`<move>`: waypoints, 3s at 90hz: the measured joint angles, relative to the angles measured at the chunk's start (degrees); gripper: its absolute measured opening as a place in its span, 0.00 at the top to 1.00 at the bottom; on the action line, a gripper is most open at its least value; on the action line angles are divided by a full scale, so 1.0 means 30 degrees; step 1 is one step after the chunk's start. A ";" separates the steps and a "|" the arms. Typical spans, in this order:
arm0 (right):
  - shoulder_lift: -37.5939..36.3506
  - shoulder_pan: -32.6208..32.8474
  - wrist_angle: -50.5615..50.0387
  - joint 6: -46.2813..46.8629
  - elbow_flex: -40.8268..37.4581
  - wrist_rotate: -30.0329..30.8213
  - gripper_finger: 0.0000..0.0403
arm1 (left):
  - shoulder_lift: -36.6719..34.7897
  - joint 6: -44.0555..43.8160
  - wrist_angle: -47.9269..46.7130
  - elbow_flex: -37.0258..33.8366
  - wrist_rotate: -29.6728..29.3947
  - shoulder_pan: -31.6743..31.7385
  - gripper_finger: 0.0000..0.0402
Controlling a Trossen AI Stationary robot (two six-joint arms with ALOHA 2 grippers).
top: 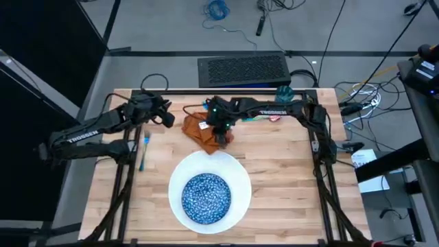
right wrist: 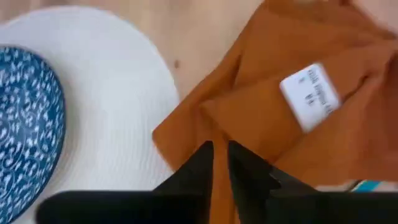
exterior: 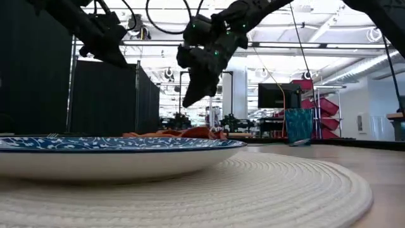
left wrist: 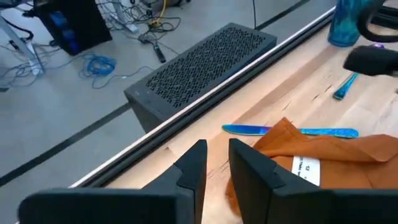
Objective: Set table place
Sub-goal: Fold the orange table napkin
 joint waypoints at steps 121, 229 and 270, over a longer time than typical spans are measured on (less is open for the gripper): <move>0.2803 -0.3639 0.2288 -0.4486 0.1530 0.3132 0.49 | 0.0000 -0.0073 -0.0060 0.0000 0.0565 -0.0022 0.86; 0.3983 -0.3530 0.1840 -0.6677 0.1537 0.3231 0.69 | 0.0000 0.0563 -0.0118 0.0000 0.0663 -0.0022 0.86; 0.4104 -0.3500 0.0999 -0.9022 0.1537 0.3742 0.69 | 0.0000 0.0874 -0.0159 0.0000 0.0658 -0.0022 0.86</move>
